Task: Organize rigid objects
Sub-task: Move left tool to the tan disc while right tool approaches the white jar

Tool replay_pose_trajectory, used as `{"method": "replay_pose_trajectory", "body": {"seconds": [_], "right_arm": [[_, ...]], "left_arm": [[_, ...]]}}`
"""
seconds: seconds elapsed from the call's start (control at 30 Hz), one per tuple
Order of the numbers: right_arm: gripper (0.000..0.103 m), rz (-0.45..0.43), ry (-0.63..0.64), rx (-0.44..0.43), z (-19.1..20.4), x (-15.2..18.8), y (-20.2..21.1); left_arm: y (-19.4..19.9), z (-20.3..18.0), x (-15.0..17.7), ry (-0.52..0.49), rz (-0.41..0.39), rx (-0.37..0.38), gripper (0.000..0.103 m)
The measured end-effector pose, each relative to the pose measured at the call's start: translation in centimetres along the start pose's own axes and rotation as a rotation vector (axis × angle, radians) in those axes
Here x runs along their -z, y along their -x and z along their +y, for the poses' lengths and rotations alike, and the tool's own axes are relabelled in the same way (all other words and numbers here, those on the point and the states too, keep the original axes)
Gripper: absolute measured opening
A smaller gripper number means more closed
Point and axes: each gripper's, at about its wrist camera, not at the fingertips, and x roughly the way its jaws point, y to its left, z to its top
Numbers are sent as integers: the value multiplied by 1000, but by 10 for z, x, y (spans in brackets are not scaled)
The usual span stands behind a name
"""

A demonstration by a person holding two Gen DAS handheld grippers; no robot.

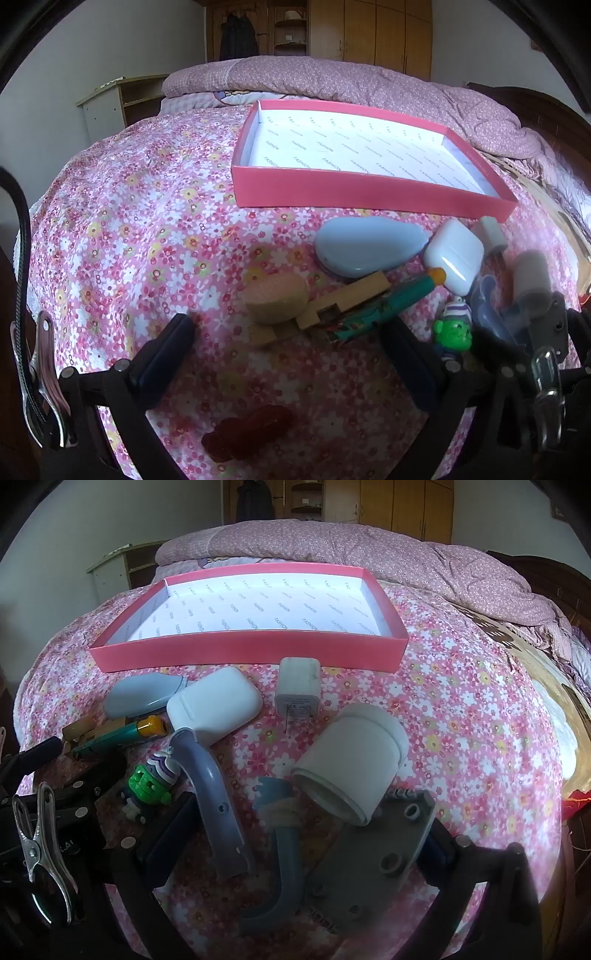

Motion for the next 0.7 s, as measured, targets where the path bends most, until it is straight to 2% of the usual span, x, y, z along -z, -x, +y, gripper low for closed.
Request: {"method": "replay_pose_trajectory", "body": {"seconds": [0.7], "right_arm": [[103, 11, -2, -13, -1, -2, 0]], "left_arm": [[0, 0, 0, -2, 11, 3, 103]]}}
